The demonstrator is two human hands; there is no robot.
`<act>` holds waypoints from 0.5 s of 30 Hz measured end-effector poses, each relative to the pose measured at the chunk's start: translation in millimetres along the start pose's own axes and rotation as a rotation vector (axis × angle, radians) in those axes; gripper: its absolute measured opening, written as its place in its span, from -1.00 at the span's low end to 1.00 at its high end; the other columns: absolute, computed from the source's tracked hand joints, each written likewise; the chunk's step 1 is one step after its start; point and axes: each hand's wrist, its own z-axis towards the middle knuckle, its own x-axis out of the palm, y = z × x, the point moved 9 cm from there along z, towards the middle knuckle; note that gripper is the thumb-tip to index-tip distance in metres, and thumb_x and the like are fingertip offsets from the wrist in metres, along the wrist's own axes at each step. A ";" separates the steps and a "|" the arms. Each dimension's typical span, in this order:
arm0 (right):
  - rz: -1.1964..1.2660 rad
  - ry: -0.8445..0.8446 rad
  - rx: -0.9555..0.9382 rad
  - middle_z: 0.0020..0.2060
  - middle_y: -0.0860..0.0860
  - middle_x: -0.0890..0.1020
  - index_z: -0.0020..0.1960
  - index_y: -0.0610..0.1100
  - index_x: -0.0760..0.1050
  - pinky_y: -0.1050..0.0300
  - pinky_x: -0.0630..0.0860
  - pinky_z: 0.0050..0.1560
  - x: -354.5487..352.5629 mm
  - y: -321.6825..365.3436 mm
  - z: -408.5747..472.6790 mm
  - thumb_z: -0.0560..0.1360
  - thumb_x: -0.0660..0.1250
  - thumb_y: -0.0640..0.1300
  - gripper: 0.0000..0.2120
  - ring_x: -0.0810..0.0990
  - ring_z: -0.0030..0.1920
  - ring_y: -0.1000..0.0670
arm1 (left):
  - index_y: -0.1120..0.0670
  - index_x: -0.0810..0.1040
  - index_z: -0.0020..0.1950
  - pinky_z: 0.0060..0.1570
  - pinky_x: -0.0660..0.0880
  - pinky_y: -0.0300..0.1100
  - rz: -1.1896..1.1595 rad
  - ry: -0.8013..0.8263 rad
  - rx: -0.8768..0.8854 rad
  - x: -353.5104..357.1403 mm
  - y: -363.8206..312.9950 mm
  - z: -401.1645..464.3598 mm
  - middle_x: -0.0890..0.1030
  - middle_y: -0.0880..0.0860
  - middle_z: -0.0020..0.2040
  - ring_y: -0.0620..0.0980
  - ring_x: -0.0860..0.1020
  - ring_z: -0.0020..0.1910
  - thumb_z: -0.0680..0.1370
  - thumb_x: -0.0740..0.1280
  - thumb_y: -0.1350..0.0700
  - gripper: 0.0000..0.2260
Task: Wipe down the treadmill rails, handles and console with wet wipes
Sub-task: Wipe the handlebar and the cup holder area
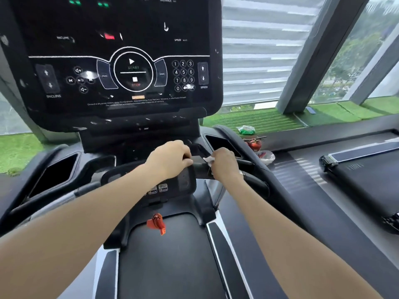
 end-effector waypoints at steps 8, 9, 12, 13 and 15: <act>0.098 -0.005 -0.122 -0.20 -0.11 0.42 -0.18 -0.27 0.58 0.21 0.17 -0.21 6.2 13.2 -22.1 0.51 0.25 -0.30 -0.84 0.39 -0.14 -0.08 | 0.01 0.58 0.19 0.00 0.35 -0.19 -0.003 -0.020 0.007 -3.4 0.3 -0.9 0.52 -0.03 0.12 0.01 0.48 0.12 0.60 0.25 0.05 -0.78; 0.093 -0.004 -0.078 -0.18 -0.16 0.46 -0.20 -0.24 0.58 0.21 0.18 -0.21 3.2 5.0 -17.2 0.51 0.25 -0.30 -0.84 0.41 -0.15 -0.10 | 0.00 0.58 0.20 0.02 0.35 -0.18 -0.003 -0.023 0.003 -3.1 0.7 -1.3 0.52 -0.03 0.13 0.02 0.48 0.13 0.60 0.25 0.05 -0.78; 0.073 -0.041 0.002 -0.07 -0.22 0.57 -0.10 -0.25 0.60 0.15 0.29 -0.15 -0.2 1.2 -9.4 0.50 0.24 -0.33 -0.84 0.51 0.00 -0.19 | 0.01 0.58 0.21 0.04 0.35 -0.17 0.004 -0.034 0.002 -3.0 -0.4 -1.2 0.52 -0.01 0.14 0.02 0.48 0.14 0.60 0.24 0.06 -0.78; 0.070 -0.050 -0.007 -0.04 -0.21 0.56 -0.06 -0.27 0.60 0.12 0.33 -0.10 1.2 8.5 -10.9 0.51 0.23 -0.34 -0.83 0.51 0.05 -0.19 | 0.01 0.58 0.21 0.03 0.36 -0.17 0.005 -0.036 0.001 -2.8 -0.7 -1.1 0.51 -0.01 0.13 0.02 0.48 0.13 0.60 0.24 0.06 -0.78; 0.099 -0.051 -0.058 -0.04 -0.18 0.50 -0.07 -0.28 0.59 0.11 0.32 -0.09 5.6 25.9 -20.9 0.51 0.21 -0.35 -0.83 0.48 0.04 -0.16 | 0.00 0.58 0.21 -0.01 0.35 -0.19 0.009 -0.043 0.002 -2.5 -0.7 -1.1 0.51 -0.02 0.12 0.02 0.48 0.11 0.60 0.25 0.06 -0.78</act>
